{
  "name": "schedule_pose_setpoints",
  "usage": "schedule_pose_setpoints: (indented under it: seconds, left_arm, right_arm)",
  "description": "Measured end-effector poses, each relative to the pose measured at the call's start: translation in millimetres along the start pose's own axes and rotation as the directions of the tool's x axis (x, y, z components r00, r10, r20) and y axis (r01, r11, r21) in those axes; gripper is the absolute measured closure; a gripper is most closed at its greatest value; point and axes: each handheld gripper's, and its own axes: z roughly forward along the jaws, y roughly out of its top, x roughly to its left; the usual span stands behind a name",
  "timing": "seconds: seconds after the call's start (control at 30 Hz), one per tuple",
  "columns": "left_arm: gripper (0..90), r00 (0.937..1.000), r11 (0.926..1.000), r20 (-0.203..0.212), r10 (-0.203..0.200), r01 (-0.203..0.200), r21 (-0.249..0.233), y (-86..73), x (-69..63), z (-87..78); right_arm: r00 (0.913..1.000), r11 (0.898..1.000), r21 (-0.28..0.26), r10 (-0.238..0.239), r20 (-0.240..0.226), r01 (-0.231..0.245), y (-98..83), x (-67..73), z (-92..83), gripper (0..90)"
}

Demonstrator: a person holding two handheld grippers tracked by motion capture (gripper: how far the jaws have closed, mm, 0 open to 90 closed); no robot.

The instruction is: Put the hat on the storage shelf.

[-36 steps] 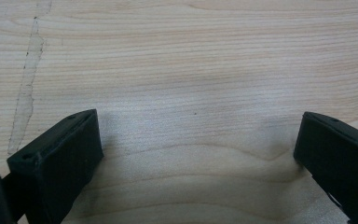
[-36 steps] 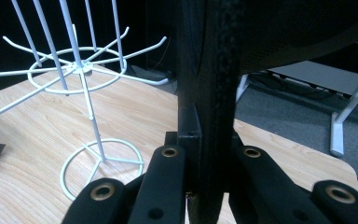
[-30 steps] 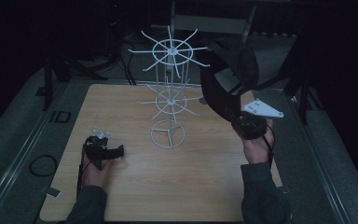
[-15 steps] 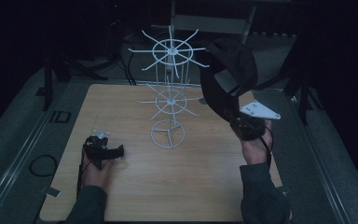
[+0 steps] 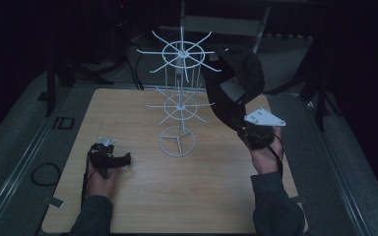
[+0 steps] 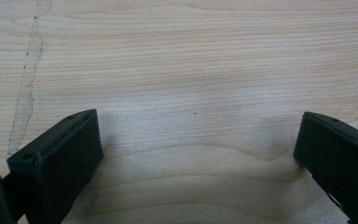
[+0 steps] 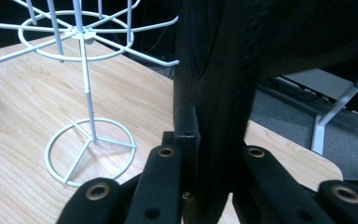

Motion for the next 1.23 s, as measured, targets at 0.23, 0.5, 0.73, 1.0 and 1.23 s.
schedule_pose_setpoints:
  seconds: [0.23, 0.5, 0.73, 1.0, 1.23]
  left_arm:
    - [1.1, 1.0000, 1.0000, 0.001, 0.002, -0.002, 0.001, 0.0, 0.0, -0.1]
    - [1.1, 1.0000, 1.0000, 0.002, 0.002, -0.002, 0.002, 0.1, 0.0, -0.2]
    - [1.1, 1.0000, 1.0000, 0.002, 0.002, -0.002, 0.003, 0.1, 0.1, -0.2]
    - [1.1, 1.0000, 1.0000, 0.002, 0.001, -0.001, 0.001, 0.1, 0.0, -0.1]
    - [1.1, 1.0000, 1.0000, 0.001, 0.000, 0.000, -0.001, 0.0, 0.0, 0.1]
  right_arm:
    - [0.9999, 1.000, 0.014, -0.010, -0.014, 0.011, -1.4, 1.9, 1.2, 74.6]
    - [0.9986, 0.997, 0.073, 0.018, -0.050, -0.014, -4.0, 1.4, 7.8, 51.9]
    - [0.9973, 0.994, 0.101, 0.036, -0.063, -0.030, -6.2, 2.7, 11.8, 29.5]
    - [0.9940, 0.994, 0.093, 0.061, -0.091, -0.052, -9.0, 4.1, 8.9, 15.7]
    - [0.9885, 0.995, 0.084, 0.060, -0.138, -0.049, -11.6, 13.5, -0.1, 12.4]
